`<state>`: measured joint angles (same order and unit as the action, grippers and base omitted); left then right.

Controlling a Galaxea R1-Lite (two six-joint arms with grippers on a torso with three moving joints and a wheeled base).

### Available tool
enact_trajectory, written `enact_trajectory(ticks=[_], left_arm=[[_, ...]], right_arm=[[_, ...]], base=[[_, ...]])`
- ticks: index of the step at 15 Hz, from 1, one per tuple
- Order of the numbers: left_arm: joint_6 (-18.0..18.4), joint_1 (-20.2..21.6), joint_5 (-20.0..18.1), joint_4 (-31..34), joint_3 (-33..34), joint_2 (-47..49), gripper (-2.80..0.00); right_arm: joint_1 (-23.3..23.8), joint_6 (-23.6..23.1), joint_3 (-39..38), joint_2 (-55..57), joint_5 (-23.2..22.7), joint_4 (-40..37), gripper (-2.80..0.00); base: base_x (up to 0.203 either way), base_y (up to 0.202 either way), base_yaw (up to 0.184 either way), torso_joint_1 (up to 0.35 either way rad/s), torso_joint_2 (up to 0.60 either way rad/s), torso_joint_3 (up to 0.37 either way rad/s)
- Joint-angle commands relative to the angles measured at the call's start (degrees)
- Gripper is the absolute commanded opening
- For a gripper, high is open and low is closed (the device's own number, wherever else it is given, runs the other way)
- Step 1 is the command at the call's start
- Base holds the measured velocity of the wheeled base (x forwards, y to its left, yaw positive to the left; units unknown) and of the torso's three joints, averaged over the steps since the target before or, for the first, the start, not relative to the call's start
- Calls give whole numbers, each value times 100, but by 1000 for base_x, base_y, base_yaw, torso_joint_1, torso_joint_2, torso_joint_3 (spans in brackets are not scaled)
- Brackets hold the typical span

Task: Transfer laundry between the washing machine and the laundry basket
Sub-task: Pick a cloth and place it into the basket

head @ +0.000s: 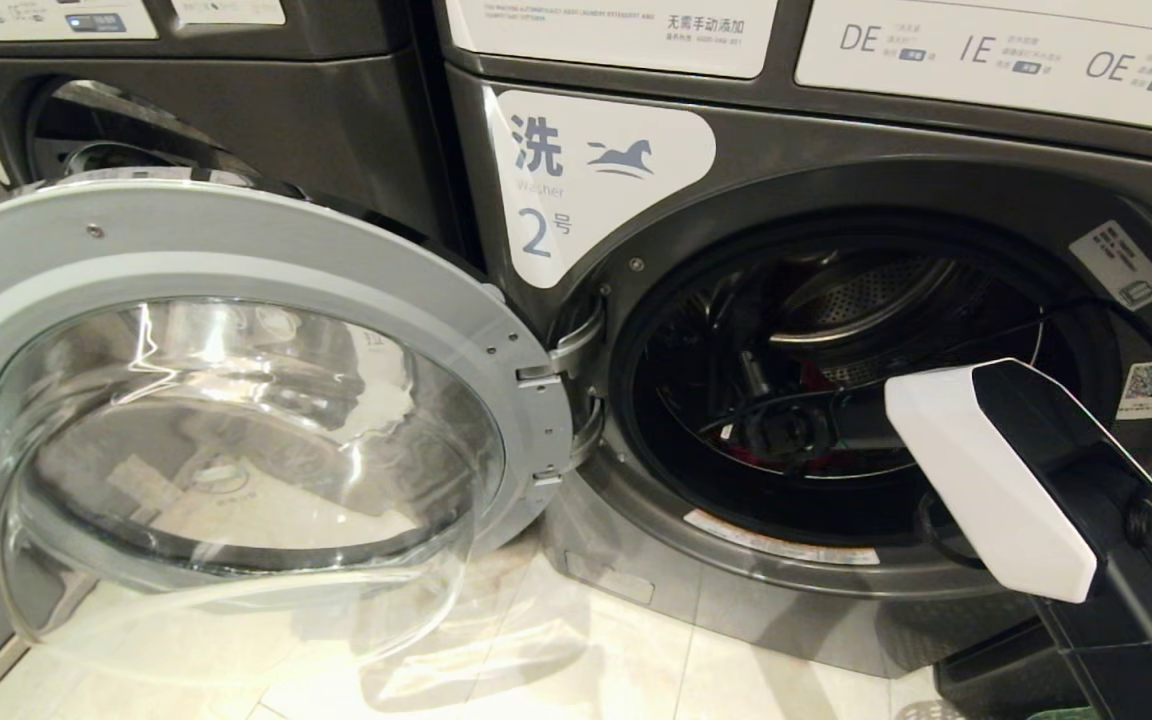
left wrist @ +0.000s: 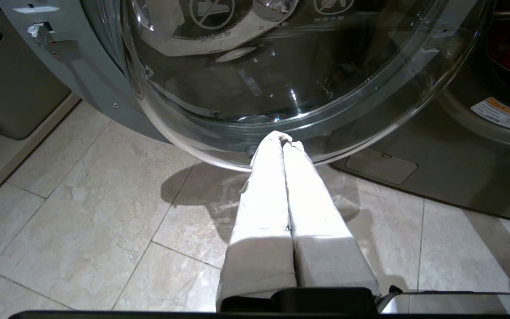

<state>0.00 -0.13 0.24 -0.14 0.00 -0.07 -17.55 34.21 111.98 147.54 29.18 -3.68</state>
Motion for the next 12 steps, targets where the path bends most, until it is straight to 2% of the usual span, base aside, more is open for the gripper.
enact_trajectory(ticks=[1, 6, 12], left_arm=[[-8, 5, 2, -3, 0, 7, -280], [-8, 5, 2, -3, 0, 7, -280], [-9, 5, 2, -3, 0, 7, -280]], right_arm=[[14, 7, -1, -41, 18, -1, 0], [56, -37, -1, -33, 26, 30, 0], [154, -29, -1, -109, 55, 142, 0]], base=[[0, 0, 0, 0, 0, 0], [0, 0, 0, 1, 1, -17], [0, 0, 0, 2, 2, -173]])
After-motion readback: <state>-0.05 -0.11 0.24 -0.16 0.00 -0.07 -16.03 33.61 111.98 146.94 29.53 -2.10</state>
